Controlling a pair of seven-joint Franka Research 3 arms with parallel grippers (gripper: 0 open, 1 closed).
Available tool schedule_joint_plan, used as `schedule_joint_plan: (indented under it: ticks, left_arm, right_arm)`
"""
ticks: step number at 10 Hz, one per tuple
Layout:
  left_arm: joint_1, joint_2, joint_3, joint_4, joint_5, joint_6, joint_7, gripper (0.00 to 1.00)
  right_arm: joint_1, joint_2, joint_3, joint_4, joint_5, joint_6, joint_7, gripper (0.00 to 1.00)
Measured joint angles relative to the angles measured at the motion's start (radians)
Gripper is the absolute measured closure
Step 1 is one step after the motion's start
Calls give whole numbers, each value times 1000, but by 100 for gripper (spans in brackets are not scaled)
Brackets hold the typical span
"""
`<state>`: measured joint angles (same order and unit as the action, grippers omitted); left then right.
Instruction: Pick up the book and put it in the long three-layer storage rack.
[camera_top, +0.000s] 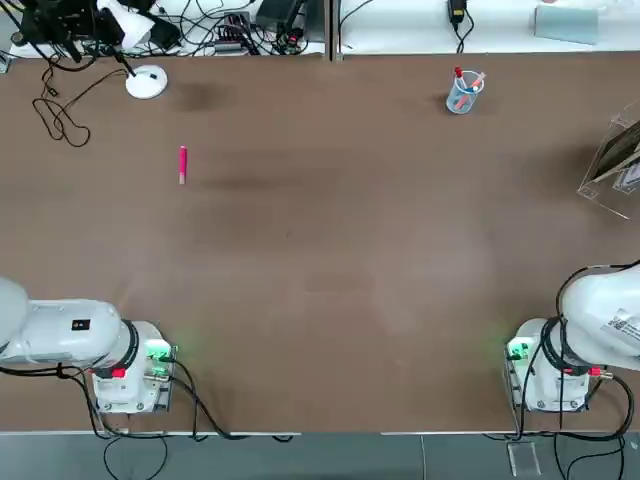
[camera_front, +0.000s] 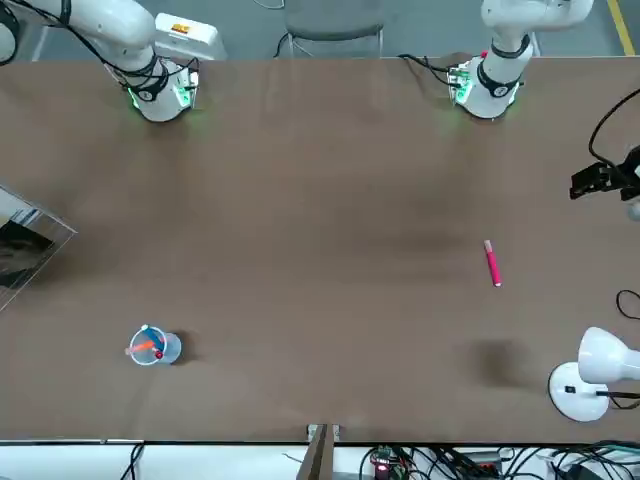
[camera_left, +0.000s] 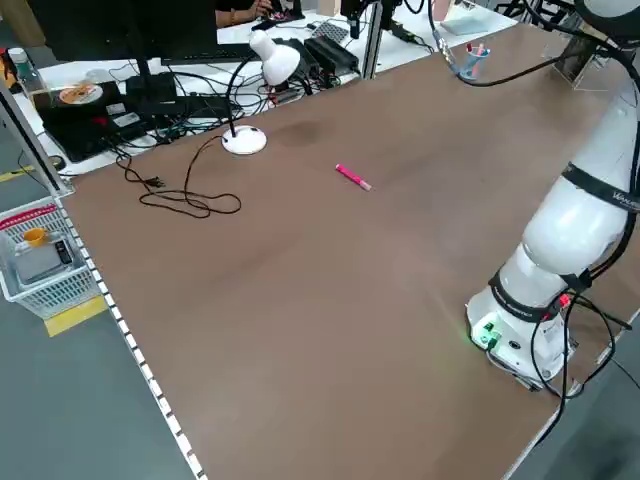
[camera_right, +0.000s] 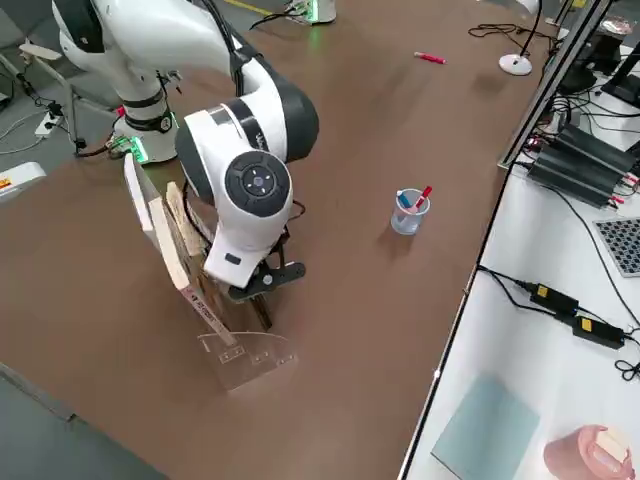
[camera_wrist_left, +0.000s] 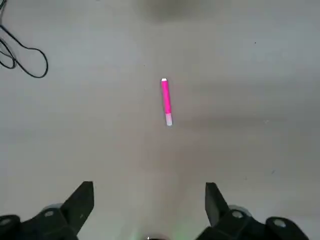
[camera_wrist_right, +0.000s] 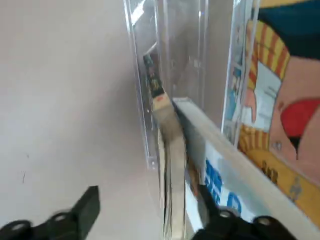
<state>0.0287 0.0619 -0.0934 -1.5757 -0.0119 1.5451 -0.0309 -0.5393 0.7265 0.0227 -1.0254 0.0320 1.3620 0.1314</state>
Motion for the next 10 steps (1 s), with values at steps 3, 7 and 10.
schedule_joint_plan:
  ticks: [3,7,10]
  left_arm:
    - [0,0,0,9,0,0,0,1]
    - [0,0,0,21,0,0,0,1]
    - [1,0,1,33,0,0,0,0]
  right_arm:
    - [18,-12,3,40,0,-49,-1,0]
    - [31,-16,26,54,1,-48,-33,0]
    - [43,-16,34,55,1,-31,-45,0]
